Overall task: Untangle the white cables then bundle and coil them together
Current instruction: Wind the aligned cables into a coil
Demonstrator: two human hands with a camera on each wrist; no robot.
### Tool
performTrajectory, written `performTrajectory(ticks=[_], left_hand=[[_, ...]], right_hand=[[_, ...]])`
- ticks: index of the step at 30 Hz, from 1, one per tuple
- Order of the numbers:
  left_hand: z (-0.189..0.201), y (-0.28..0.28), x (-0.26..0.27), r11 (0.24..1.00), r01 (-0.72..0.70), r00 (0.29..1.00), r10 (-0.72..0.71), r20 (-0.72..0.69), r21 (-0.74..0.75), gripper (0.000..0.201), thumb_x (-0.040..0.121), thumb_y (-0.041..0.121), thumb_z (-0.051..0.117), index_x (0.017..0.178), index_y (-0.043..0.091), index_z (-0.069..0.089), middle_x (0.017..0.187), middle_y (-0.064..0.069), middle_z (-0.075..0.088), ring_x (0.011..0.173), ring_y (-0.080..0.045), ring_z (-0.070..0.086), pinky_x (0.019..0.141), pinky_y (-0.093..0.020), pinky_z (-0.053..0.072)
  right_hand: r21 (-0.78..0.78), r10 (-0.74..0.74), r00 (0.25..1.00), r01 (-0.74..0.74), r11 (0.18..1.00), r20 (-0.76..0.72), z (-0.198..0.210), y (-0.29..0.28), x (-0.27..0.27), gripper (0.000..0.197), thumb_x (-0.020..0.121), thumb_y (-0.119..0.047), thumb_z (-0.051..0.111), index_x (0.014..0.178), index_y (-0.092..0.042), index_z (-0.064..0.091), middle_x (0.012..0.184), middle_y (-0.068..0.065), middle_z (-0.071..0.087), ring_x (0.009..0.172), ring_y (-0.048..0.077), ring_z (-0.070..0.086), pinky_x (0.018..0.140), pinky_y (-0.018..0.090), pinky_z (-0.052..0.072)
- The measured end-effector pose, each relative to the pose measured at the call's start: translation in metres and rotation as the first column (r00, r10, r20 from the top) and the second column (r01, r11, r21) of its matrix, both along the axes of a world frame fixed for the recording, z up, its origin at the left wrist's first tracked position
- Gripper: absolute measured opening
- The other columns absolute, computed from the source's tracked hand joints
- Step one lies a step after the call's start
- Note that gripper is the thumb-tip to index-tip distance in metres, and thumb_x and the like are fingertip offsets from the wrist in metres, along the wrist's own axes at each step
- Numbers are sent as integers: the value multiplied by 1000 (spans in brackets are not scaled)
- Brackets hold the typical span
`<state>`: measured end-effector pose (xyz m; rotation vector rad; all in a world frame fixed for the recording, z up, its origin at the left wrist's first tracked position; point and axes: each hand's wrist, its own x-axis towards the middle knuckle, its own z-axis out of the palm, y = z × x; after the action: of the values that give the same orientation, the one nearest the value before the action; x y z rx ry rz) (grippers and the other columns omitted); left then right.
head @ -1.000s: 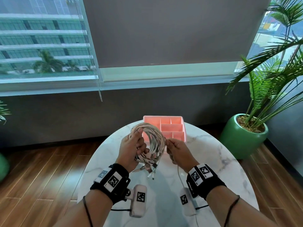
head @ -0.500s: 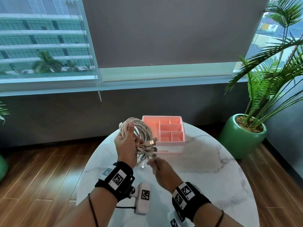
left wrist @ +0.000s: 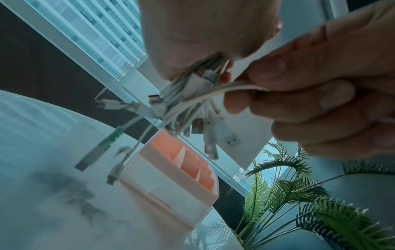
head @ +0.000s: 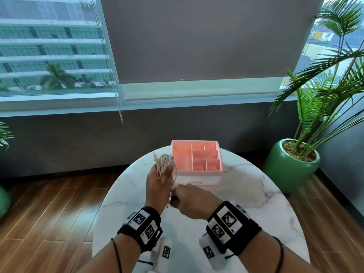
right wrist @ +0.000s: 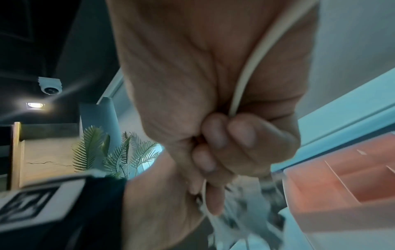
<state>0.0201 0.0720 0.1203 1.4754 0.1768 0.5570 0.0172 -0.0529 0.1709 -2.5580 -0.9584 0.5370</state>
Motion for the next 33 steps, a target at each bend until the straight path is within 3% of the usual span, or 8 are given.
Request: performTrajectory(ticks=[3, 6, 10, 12, 15, 18, 21, 33], left_hand=[[-3, -3, -3, 986, 165, 985, -165, -48, -23, 65, 81, 75, 54, 87, 11, 62, 73, 4, 64, 66, -10, 57, 59, -27, 50], [2, -6, -6, 937, 349, 935, -347, -71, 8, 82, 69, 90, 38, 76, 10, 53, 60, 13, 59, 58, 1, 53, 56, -16, 45], [-1, 0, -8, 848, 517, 848, -490, -200, 117, 114, 64, 100, 18, 95, 2, 66, 79, -3, 68, 76, -7, 61, 71, -24, 51], [0, 0, -10, 813, 569, 816, -540, -209, 123, 107, 66, 98, 18, 103, 12, 70, 91, -3, 73, 86, -5, 65, 80, -25, 55], [9, -2, -15, 764, 641, 753, -610, -247, 69, 81, 64, 95, 44, 82, 18, 58, 62, 9, 57, 56, -7, 54, 59, -30, 46], [6, -2, -17, 711, 700, 681, -640, -356, 62, 49, 77, 57, 79, 80, 14, 56, 58, 8, 51, 49, -11, 46, 61, -39, 43], [4, -4, -22, 716, 696, 660, -666, -346, -51, 21, 91, 24, 75, 83, 10, 61, 57, 0, 49, 43, -14, 43, 58, -35, 46], [11, 9, -18, 667, 579, 644, -727, -239, -468, 35, 94, 24, 68, 63, 21, 51, 53, 1, 24, 35, -11, 26, 53, -30, 46]], right_hand=[[44, 40, 999, -41, 998, 11, 10, -2, 13, 14, 94, -22, 57, 99, -13, 67, 96, 7, 69, 81, 22, 62, 77, 38, 55], [137, 53, 999, -54, 989, 9, 21, -5, 23, 13, 89, -14, 65, 99, -7, 69, 94, 0, 62, 75, 8, 58, 71, 17, 50], [176, 41, 999, -39, 984, -10, 28, -12, 37, 3, 83, -12, 71, 84, -12, 74, 81, -2, 72, 72, 12, 69, 73, 34, 60], [178, 32, 999, -24, 984, -39, 29, -15, 43, 2, 82, -15, 74, 82, -14, 76, 74, -4, 74, 68, 9, 70, 71, 33, 60], [229, 15, 999, -3, 973, -51, 32, -21, 48, 7, 79, -15, 77, 73, -14, 74, 68, -3, 72, 62, 9, 67, 65, 33, 58], [309, -20, 994, 52, 950, -107, 34, -29, 55, 9, 77, -13, 81, 74, -8, 74, 73, 4, 75, 67, 13, 69, 72, 37, 58], [356, -32, 990, 79, 931, -135, 33, -37, 63, 11, 77, -14, 82, 74, -8, 74, 74, 7, 74, 65, 13, 67, 72, 37, 58], [630, -97, 954, 262, 731, -284, 11, -42, 63, 21, 82, -12, 80, 79, 6, 70, 65, 5, 66, 58, 7, 56, 56, 21, 47]])
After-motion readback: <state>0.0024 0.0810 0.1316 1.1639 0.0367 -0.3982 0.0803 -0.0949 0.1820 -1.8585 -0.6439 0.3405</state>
